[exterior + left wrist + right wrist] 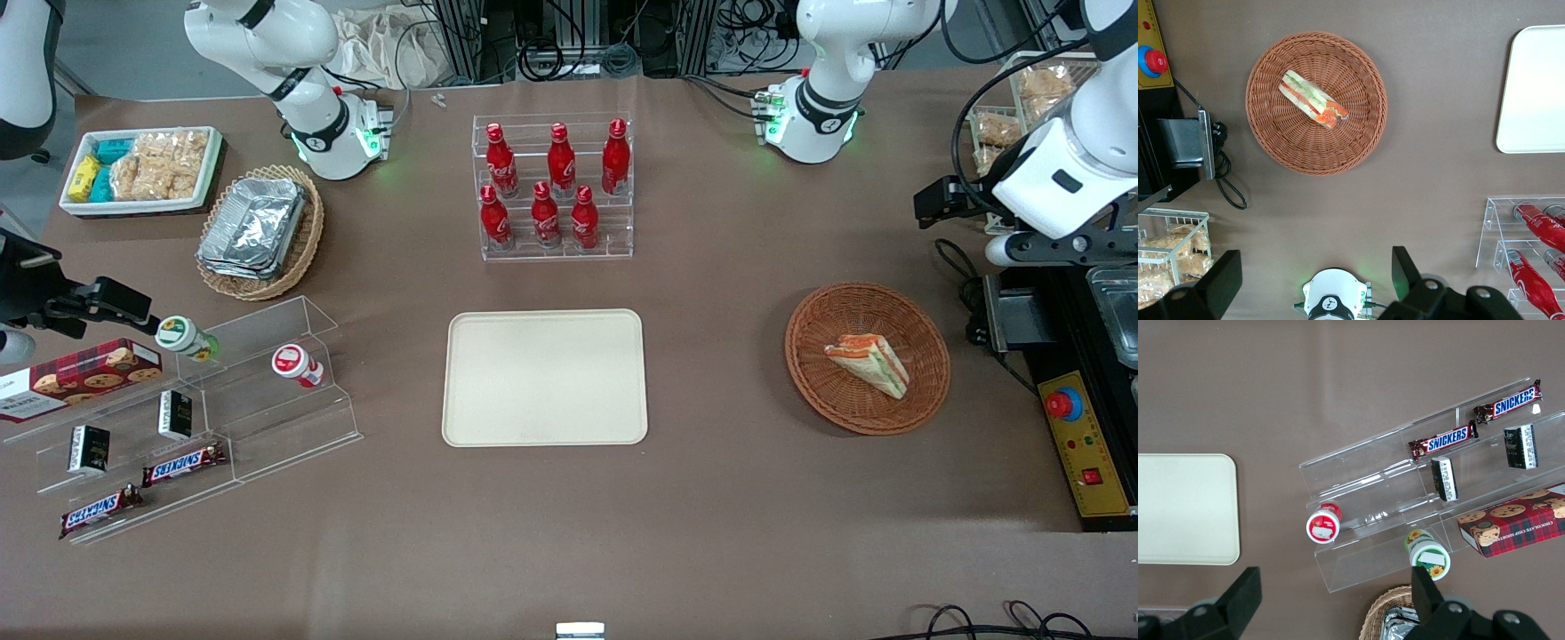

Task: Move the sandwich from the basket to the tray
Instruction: 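Move the left gripper down over the wrapped sandwich in the wicker basket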

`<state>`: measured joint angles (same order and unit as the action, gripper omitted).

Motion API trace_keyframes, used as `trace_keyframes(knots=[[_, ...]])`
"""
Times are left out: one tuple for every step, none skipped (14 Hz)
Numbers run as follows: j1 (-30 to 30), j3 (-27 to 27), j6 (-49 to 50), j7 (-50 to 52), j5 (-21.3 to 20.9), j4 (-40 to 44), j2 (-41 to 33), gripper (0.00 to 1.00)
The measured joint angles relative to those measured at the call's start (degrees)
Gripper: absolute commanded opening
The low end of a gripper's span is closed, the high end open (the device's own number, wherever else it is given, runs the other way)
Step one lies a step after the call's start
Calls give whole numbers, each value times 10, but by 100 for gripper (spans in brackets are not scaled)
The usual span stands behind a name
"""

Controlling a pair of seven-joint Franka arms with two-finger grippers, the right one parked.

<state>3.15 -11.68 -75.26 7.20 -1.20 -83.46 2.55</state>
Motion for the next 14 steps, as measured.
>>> trace_keyframes(knots=[[0, 0, 0, 4, 0, 0, 1, 100], [0, 0, 0, 12, 0, 0, 2, 100], [0, 0, 0, 23, 0, -1, 5, 100], [1, 1, 0, 38, -1, -2, 11, 100], [2, 4, 0, 60, -2, -4, 22, 100], [2, 8, -2, 89, -2, -6, 37, 100], [3, 13, -10, 123, -2, -8, 58, 100], [8, 15, -25, 155, -2, -12, 83, 100], [15, 17, -41, 178, -2, -16, 108, 100], [23, 18, -59, 193, -2, -21, 131, 100], [33, 19, -82, 210, -2, -29, 150, 100], [43, 20, -110, 230, -2, -42, 166, 100], [50, 21, -141, 256, -2, -59, 177, 100], [54, 21, -176, 287, -2, -80, 186, 100]])
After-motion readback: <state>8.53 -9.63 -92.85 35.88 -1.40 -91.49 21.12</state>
